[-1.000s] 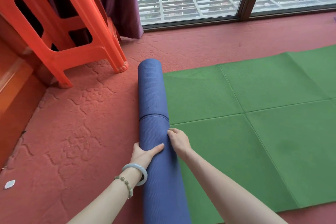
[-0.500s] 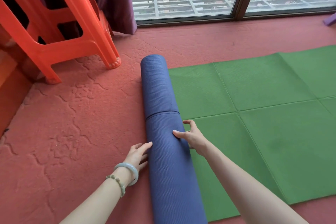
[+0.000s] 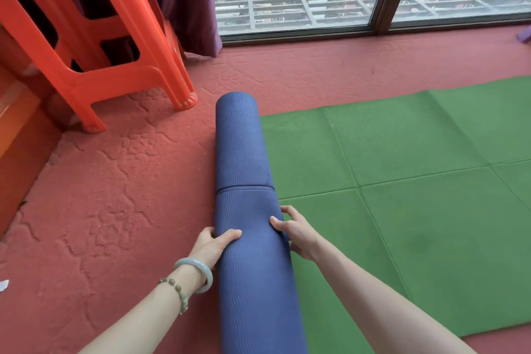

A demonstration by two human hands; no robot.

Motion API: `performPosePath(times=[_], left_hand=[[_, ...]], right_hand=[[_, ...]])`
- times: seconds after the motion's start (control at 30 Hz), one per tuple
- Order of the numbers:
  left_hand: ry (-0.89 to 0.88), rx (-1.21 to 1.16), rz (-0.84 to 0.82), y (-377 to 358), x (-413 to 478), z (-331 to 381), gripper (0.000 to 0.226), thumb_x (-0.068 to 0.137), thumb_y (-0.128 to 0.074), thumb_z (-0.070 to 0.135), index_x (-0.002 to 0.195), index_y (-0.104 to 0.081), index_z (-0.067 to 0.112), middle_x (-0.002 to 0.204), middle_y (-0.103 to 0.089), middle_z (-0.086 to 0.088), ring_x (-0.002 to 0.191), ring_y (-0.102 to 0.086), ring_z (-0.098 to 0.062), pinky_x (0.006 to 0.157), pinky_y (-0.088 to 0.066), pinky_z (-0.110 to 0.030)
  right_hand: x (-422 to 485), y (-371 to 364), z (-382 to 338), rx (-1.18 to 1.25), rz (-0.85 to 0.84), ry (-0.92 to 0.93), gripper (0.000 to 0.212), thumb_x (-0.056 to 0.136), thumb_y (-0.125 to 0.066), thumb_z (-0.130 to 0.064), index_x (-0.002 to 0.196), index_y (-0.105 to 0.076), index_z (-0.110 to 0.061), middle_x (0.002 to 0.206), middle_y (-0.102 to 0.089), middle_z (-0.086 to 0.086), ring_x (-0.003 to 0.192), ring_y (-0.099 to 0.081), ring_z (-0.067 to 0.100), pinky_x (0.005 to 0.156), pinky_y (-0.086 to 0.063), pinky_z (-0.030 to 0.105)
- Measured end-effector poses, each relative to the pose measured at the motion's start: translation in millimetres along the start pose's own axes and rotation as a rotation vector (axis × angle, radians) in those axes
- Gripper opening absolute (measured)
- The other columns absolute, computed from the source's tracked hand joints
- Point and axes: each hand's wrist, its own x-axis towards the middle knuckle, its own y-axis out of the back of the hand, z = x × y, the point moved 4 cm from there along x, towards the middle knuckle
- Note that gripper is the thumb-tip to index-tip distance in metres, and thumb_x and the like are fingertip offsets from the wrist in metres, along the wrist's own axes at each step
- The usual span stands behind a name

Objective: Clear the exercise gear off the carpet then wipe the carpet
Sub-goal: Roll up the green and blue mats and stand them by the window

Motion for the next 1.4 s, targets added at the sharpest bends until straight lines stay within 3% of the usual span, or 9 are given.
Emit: performPosePath(times=[0.13, 0.3, 0.5, 0.63, 0.7, 0.87, 1.0, 1.2, 1.4], left_hand=[[-0.115, 0.132, 0.251, 47, -15, 8, 0.06, 0.048, -0.066, 0.035, 0.098, -0.055, 0.004, 0.095, -0.065, -0.012, 0.081, -0.061, -0.026, 0.073, -0.046, -0.034], [-0.132, 0.342, 0.431, 72, -30, 3, 0.04, 0.068, -0.075, 0.019, 0.097, -0.053, 0.003, 0.102, -0.063, -0.017, 0.086, -0.056, -0.03, 0.074, -0.041, -0.035], [-0.208, 0.496, 0.535, 12, -43, 9, 0.068, 0.063, -0.083, 0.023, 0.109, -0.041, -0.004, 0.117, -0.046, -0.027, 0.114, -0.042, -0.041, 0.095, -0.03, -0.041], [-0.228, 0.495, 0.45, -34, -48, 13, 0.08, 0.061, -0.082, 0.038, 0.115, -0.035, 0.003, 0.124, -0.039, -0.016, 0.119, -0.04, -0.033, 0.096, -0.032, -0.039], [-0.267, 0.52, 0.372, -55, -49, 12, 0.081, 0.065, -0.078, 0.043, 0.123, -0.033, 0.008, 0.138, -0.033, -0.012, 0.131, -0.034, -0.028, 0.104, -0.031, -0.039], [-0.411, 0.643, 0.209, -78, -55, 18, 0.036, 0.09, -0.05, 0.026, 0.126, -0.047, 0.023, 0.151, -0.025, 0.007, 0.139, -0.019, -0.016, 0.11, -0.016, -0.037], [-0.674, 0.442, 0.217, -57, -35, 26, 0.033, 0.076, -0.062, -0.003, 0.101, -0.061, 0.018, 0.124, -0.05, -0.006, 0.122, -0.043, -0.029, 0.105, -0.032, -0.04], [-0.088, 0.019, -0.07, -53, -9, -4, 0.103, 0.058, -0.082, 0.044, 0.14, -0.027, 0.012, 0.139, -0.041, -0.006, 0.117, -0.047, -0.018, 0.099, -0.04, -0.036], [0.145, -0.222, -0.319, -80, -20, -26, 0.078, 0.06, -0.08, 0.05, 0.124, -0.047, 0.019, 0.114, -0.066, -0.001, 0.098, -0.066, -0.02, 0.078, -0.055, -0.037]], right_hand=[[0, -56, 7, -0.065, -0.101, -0.003, 0.031, 0.094, -0.053, -0.021, 0.125, -0.047, -0.017, 0.117, -0.062, 0.004, 0.093, -0.063, 0.019, 0.072, -0.052, 0.034], [6, -87, 12, -0.786, 0.019, 0.03, 0.049, 0.089, -0.048, -0.045, 0.134, -0.046, -0.026, 0.134, -0.05, 0.015, 0.13, -0.04, 0.032, 0.107, -0.036, 0.038], [-1, -68, -20, -0.532, 0.169, 0.215, 0.065, 0.074, -0.048, -0.005, 0.137, -0.045, -0.023, 0.108, -0.059, 0.011, 0.093, -0.056, 0.024, 0.087, -0.049, 0.031], [-9, -41, -26, -0.083, -0.124, -0.055, 0.031, 0.084, -0.053, -0.045, 0.109, -0.057, -0.029, 0.105, -0.06, 0.002, 0.086, -0.055, 0.019, 0.067, -0.046, 0.032], [-15, -27, -22, -0.088, -0.215, -0.132, 0.051, 0.075, -0.056, -0.068, 0.11, -0.057, -0.031, 0.109, -0.059, -0.001, 0.09, -0.055, 0.017, 0.067, -0.044, 0.032], [-21, 11, 4, -0.25, -0.176, -0.178, 0.065, 0.06, -0.074, -0.065, 0.112, -0.06, -0.03, 0.11, -0.069, -0.007, 0.104, -0.063, 0.014, 0.098, -0.046, 0.045], [-32, 48, 1, -0.266, 0.008, -0.138, 0.066, 0.065, -0.078, -0.05, 0.118, -0.047, -0.027, 0.109, -0.064, -0.004, 0.092, -0.06, 0.013, 0.074, -0.049, 0.033], [-30, 76, 0, -0.174, 0.139, -0.07, 0.069, 0.078, -0.075, -0.023, 0.131, -0.032, -0.031, 0.118, -0.059, 0.01, 0.091, -0.057, 0.021, 0.066, -0.051, 0.034], [-29, 80, -2, -0.167, 0.168, 0.029, 0.049, 0.082, -0.068, -0.006, 0.127, -0.055, -0.02, 0.083, -0.054, 0.009, 0.079, -0.053, 0.019, 0.071, -0.049, 0.035]])
